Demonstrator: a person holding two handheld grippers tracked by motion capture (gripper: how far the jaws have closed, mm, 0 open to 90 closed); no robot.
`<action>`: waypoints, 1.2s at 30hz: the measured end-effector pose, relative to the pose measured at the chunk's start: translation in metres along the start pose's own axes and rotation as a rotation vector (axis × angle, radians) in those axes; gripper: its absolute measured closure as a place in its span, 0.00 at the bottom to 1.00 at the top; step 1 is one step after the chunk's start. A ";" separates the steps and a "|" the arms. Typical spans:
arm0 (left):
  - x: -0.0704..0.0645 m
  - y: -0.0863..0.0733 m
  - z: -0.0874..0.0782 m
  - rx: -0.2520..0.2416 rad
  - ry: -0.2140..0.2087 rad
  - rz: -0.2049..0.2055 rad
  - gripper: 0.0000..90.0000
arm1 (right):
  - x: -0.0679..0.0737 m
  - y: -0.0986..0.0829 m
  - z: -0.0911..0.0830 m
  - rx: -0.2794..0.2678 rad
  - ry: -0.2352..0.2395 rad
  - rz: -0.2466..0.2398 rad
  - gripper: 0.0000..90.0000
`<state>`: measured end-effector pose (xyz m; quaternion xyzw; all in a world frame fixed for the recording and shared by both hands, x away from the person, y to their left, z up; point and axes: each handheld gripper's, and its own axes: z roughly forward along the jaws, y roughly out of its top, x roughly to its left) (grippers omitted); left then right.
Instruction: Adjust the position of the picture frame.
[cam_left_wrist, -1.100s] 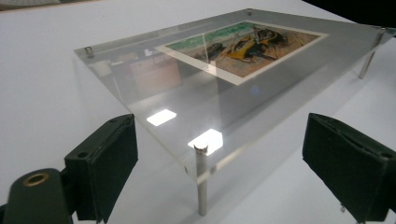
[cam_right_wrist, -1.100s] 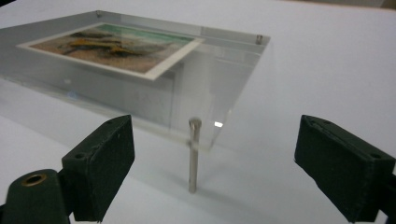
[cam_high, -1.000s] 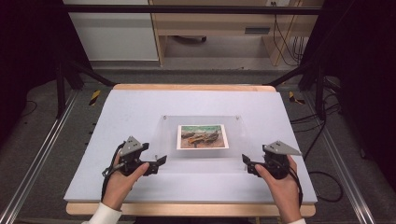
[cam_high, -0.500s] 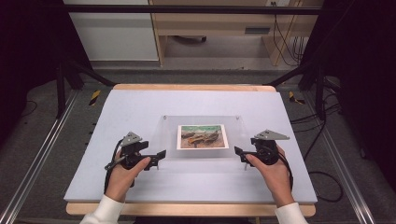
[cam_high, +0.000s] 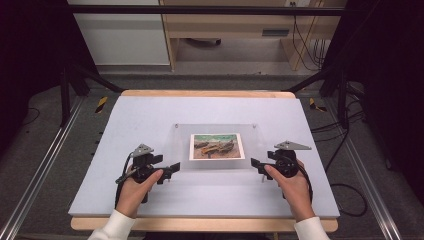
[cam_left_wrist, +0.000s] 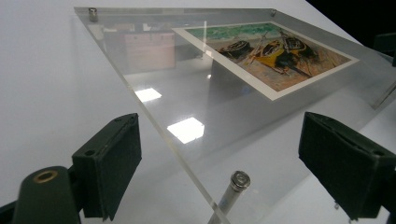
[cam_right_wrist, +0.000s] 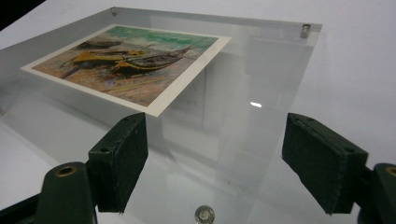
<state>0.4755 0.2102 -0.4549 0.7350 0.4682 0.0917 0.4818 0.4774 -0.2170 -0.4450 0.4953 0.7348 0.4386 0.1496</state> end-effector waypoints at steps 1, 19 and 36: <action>0.001 0.000 0.000 -0.002 -0.006 -0.011 0.14 | 0.001 -0.001 0.001 0.005 0.003 0.008 0.24; 0.007 -0.005 0.006 0.009 -0.099 -0.107 0.14 | -0.004 -0.005 0.006 0.001 0.048 0.101 0.19; 0.009 -0.006 0.012 0.008 -0.139 -0.122 0.14 | -0.010 -0.008 0.008 0.011 0.090 0.185 0.18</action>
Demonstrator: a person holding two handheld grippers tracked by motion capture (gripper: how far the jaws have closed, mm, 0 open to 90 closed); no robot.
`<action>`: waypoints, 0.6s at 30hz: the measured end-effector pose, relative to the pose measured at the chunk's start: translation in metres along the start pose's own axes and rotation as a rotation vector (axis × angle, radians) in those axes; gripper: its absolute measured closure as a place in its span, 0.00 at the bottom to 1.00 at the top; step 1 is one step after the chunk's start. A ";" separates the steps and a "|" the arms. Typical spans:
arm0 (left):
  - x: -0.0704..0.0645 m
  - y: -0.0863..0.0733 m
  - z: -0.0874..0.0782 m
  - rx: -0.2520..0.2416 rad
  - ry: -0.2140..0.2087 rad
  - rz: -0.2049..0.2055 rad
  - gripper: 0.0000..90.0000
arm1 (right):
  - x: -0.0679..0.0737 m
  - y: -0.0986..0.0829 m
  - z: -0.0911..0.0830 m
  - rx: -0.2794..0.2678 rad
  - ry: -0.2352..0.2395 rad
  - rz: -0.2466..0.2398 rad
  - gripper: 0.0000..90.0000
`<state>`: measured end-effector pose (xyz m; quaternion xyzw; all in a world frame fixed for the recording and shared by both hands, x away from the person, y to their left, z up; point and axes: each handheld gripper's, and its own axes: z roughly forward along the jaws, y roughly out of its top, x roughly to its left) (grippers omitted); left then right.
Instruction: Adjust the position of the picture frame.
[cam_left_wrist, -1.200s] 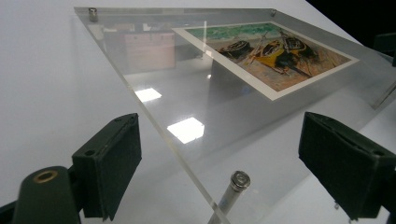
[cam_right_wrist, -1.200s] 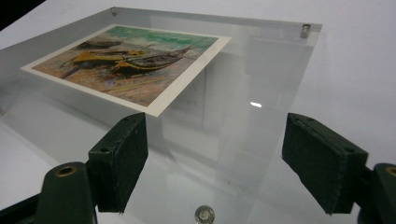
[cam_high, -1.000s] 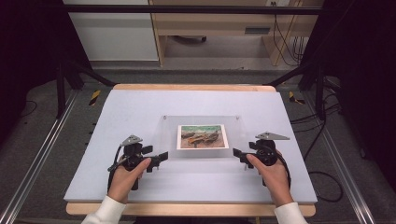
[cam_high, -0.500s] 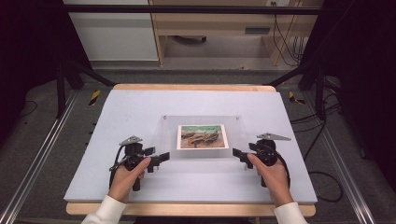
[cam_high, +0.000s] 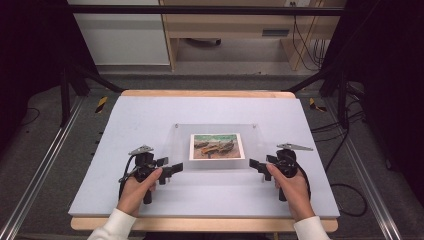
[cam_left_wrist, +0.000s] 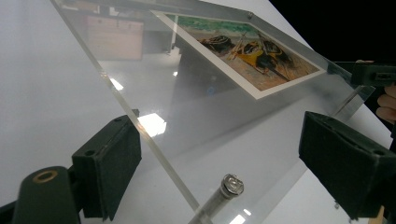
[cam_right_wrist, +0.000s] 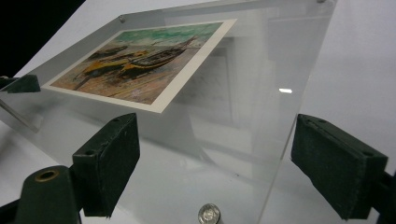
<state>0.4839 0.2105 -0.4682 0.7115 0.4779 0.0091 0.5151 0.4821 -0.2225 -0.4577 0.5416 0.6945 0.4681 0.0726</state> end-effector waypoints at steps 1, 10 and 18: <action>0.000 0.000 0.000 0.000 -0.002 0.000 0.14 | 0.000 0.000 0.000 0.001 0.000 0.001 0.17; -0.001 0.000 0.002 -0.011 0.005 -0.003 0.16 | 0.001 -0.001 0.003 0.015 0.022 0.026 0.16; 0.005 0.000 0.002 -0.014 -0.024 -0.036 0.22 | 0.002 0.000 0.003 0.009 0.001 0.025 0.16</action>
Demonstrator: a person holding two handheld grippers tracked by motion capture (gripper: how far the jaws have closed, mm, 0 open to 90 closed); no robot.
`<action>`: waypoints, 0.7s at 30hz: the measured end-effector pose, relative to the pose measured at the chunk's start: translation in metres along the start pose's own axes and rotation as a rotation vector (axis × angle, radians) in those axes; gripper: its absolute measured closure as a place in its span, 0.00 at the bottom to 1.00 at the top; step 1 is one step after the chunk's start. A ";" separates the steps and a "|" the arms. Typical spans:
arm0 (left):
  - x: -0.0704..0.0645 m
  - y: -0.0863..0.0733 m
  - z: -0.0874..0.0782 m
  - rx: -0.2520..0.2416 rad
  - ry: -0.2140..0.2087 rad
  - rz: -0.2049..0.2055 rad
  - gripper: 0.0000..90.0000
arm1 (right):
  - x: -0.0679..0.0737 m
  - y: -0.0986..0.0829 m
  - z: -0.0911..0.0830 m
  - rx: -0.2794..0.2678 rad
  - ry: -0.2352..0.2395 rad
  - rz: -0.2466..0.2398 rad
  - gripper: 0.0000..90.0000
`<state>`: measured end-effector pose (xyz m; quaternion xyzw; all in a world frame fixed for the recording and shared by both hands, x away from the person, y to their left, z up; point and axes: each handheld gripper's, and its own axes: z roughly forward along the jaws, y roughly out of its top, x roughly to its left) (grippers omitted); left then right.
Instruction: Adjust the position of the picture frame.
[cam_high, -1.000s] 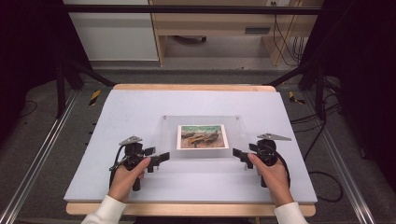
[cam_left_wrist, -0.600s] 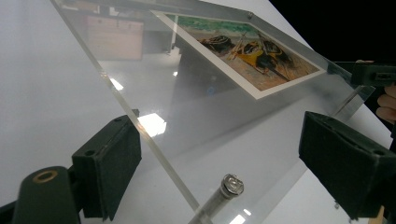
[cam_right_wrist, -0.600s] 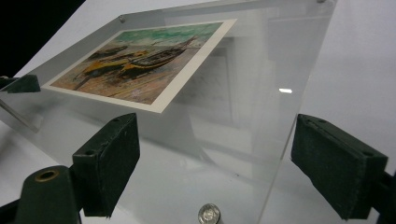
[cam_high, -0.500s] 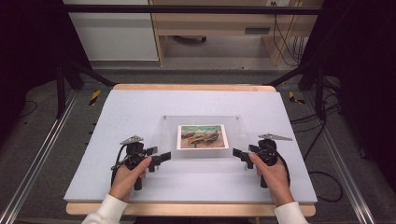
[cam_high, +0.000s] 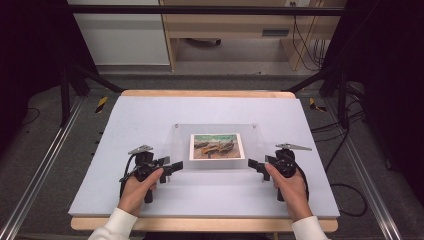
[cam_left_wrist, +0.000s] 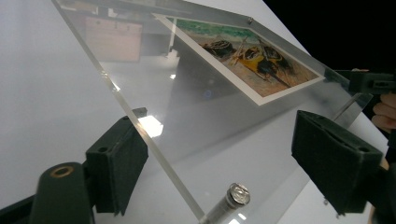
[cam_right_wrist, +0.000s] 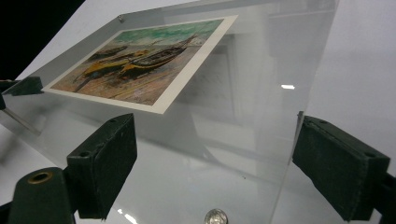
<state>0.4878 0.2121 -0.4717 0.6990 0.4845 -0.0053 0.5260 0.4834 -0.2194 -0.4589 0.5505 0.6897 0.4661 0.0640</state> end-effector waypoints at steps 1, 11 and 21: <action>0.001 0.000 0.000 0.000 -0.006 -0.005 0.23 | 0.000 0.000 0.000 0.000 0.000 0.000 0.16; 0.002 0.001 0.000 0.009 -0.011 -0.014 0.26 | -0.002 -0.001 0.000 0.001 0.021 0.012 0.18; 0.002 0.005 -0.001 0.035 -0.004 -0.008 0.26 | -0.001 0.000 -0.002 0.012 0.021 0.001 0.19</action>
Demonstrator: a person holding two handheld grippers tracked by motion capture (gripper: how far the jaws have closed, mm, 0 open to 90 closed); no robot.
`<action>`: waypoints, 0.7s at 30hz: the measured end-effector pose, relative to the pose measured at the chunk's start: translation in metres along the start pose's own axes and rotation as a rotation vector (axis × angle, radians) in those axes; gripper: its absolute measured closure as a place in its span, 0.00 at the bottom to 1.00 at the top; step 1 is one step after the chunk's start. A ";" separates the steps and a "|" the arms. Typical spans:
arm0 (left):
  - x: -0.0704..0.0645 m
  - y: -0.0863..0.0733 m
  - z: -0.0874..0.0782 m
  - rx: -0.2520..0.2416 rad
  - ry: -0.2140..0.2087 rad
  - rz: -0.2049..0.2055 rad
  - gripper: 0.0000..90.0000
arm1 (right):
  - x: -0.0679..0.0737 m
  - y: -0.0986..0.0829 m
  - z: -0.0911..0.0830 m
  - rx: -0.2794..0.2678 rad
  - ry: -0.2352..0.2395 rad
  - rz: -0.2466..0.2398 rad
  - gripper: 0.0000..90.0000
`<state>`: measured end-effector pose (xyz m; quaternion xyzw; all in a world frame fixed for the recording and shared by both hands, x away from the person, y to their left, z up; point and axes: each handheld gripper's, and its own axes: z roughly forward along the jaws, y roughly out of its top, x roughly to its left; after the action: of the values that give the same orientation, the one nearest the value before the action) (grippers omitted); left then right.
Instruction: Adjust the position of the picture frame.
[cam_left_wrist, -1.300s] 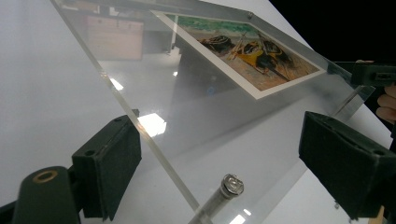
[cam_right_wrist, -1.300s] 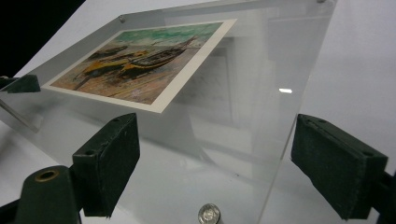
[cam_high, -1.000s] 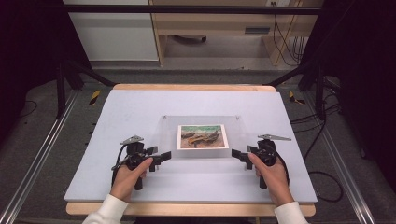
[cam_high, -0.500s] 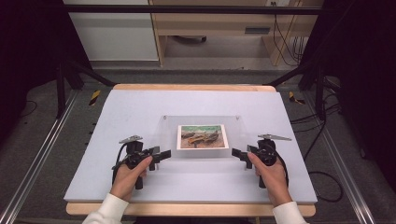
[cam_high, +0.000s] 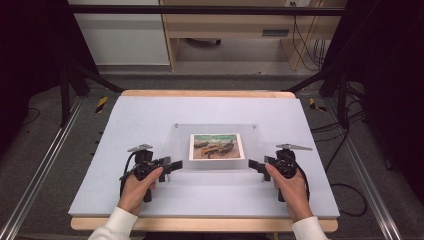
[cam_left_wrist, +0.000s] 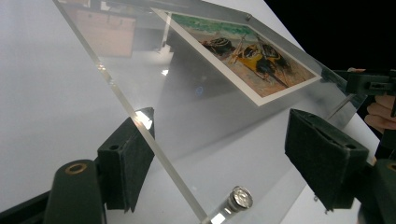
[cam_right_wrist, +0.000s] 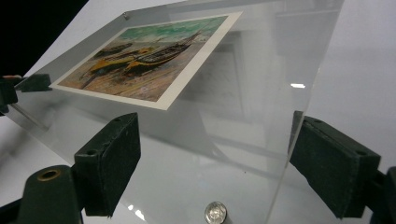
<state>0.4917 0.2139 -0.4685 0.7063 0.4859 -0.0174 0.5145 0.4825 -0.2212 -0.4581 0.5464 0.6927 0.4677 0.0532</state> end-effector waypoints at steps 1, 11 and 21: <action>0.000 0.000 0.000 0.002 0.001 -0.001 0.26 | 0.000 0.000 0.000 0.001 0.000 -0.001 0.19; 0.002 0.004 0.001 -0.015 0.031 0.006 0.27 | 0.003 0.004 0.004 0.003 -0.006 -0.012 0.20; -0.002 0.003 -0.002 -0.027 0.047 0.034 0.30 | 0.005 0.002 -0.002 -0.008 -0.015 -0.042 0.23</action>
<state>0.4917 0.2142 -0.4640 0.7076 0.4861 0.0148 0.5127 0.4811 -0.2182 -0.4534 0.5352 0.7016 0.4651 0.0704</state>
